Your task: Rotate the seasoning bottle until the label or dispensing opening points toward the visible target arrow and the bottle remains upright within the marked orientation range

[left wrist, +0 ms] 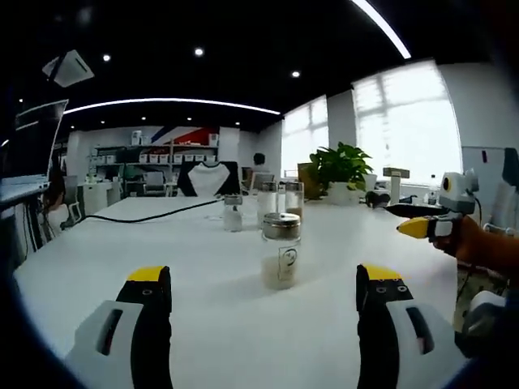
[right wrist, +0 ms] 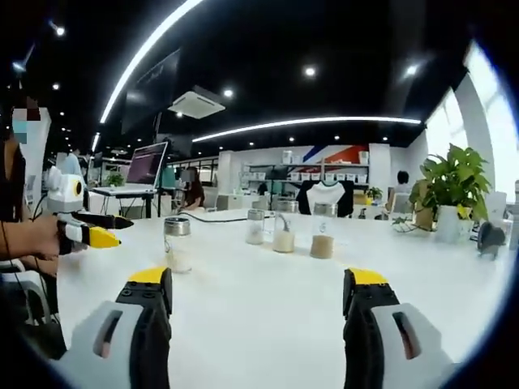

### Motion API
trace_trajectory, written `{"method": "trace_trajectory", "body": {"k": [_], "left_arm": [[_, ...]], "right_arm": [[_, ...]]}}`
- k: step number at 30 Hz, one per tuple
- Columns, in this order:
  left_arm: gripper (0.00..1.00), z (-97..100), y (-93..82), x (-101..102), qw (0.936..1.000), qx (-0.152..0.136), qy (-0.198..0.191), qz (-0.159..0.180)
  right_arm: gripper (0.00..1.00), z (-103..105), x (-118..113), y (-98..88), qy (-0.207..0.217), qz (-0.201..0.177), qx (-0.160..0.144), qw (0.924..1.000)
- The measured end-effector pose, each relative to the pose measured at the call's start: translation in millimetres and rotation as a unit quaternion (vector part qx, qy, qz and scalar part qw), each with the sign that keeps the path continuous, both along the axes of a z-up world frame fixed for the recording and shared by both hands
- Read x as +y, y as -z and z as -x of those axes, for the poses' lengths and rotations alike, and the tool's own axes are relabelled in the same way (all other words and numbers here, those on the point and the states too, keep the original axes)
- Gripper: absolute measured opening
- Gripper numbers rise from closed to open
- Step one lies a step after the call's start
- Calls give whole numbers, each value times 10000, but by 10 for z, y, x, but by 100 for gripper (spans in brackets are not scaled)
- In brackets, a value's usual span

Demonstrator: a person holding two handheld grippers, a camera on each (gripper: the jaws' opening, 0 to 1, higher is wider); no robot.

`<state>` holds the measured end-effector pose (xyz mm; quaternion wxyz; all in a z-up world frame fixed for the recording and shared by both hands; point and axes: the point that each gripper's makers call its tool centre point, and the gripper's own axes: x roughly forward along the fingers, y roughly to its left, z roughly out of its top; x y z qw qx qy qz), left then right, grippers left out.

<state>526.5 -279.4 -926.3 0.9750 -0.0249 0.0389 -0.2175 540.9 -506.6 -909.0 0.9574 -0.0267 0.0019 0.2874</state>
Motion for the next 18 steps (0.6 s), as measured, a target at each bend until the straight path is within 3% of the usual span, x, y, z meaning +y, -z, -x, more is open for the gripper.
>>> {"method": "trace_trajectory", "body": {"k": [8,13,18], "left_arm": [[100,-292,3,-142,9999,60,-32,-150],[100,-452,-47,-300,9995,-20,128,-296],[100,-566,2,-417,9990,21,211,-389]], "right_arm": [[88,-381,208,167,47,9,377,9993],[87,-546,283,80,20,-101,359,9993],[86,-586,367,38,-21,65,292,9996]]}}
